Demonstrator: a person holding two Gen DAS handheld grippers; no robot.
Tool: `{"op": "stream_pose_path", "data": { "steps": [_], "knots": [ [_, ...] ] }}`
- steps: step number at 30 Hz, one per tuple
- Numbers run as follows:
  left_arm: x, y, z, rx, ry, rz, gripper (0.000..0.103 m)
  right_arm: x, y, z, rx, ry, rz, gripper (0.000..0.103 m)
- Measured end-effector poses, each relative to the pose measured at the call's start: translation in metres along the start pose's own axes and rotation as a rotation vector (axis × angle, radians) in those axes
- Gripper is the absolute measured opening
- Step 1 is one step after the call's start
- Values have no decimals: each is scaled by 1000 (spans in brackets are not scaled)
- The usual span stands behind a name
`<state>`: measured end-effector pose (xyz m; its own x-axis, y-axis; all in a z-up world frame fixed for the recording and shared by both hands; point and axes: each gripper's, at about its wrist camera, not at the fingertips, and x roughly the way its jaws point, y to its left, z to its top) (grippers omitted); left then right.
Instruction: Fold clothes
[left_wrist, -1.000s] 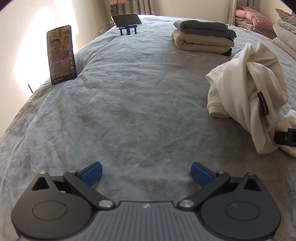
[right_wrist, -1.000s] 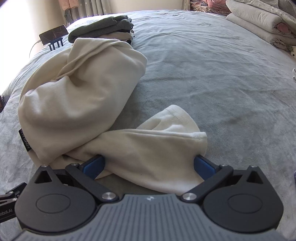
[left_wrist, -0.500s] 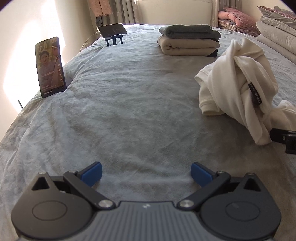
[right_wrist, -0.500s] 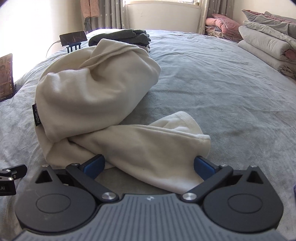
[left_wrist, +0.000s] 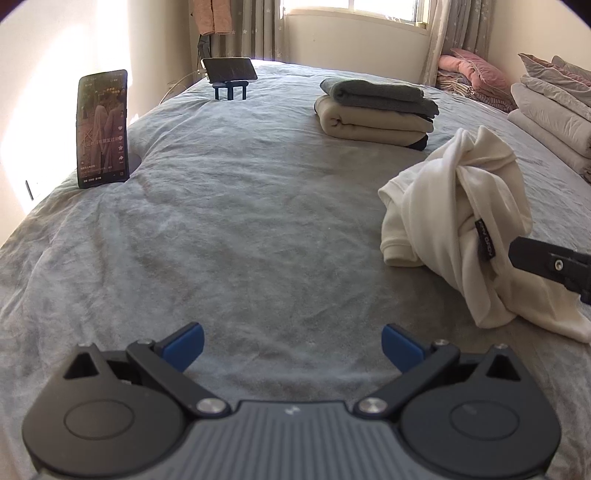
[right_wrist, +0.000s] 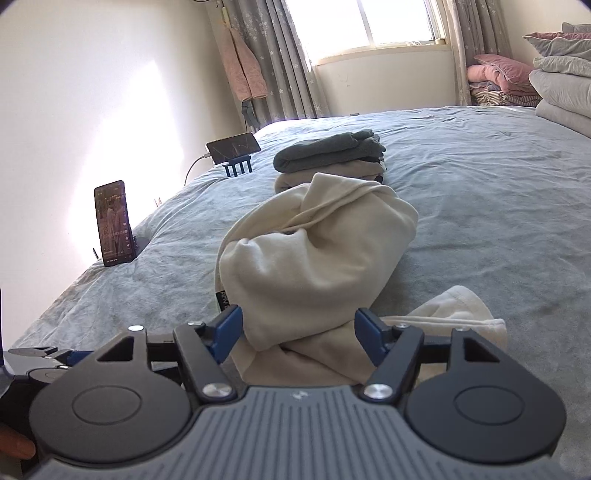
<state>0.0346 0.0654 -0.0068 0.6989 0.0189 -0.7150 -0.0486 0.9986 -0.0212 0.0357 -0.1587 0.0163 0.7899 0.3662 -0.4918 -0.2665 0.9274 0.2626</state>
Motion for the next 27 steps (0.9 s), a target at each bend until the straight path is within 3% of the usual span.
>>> {"op": "stream_pose_path", "data": {
  "steps": [5, 8, 9, 10, 13, 21, 25, 27],
  "knots": [
    [-1, 4, 1, -21, -18, 19, 102, 0, 1, -1, 13, -2, 37, 52],
    [-3, 4, 1, -14, -36, 25, 102, -2, -1, -1, 19, -7, 46, 37],
    [-4, 4, 2, -20, -44, 9, 102, -3, -1, -1, 22, -9, 49, 17],
    [-6, 5, 2, -38, -58, -25, 102, -4, -2, -1, 24, -10, 52, 7],
    [-9, 7, 3, -97, -86, -103, 101, -6, -3, -2, 31, -15, 62, 6],
    [-7, -2, 5, -213, -144, -358, 87, -21, -9, -4, 37, -35, 65, 6],
    [2, -10, 8, -251, -181, -398, 74, -29, -17, -7, 53, -44, 48, 6],
    [10, -13, 6, -295, -166, -461, 65, -32, -20, -9, 56, -45, 39, 6]
  ]
}}
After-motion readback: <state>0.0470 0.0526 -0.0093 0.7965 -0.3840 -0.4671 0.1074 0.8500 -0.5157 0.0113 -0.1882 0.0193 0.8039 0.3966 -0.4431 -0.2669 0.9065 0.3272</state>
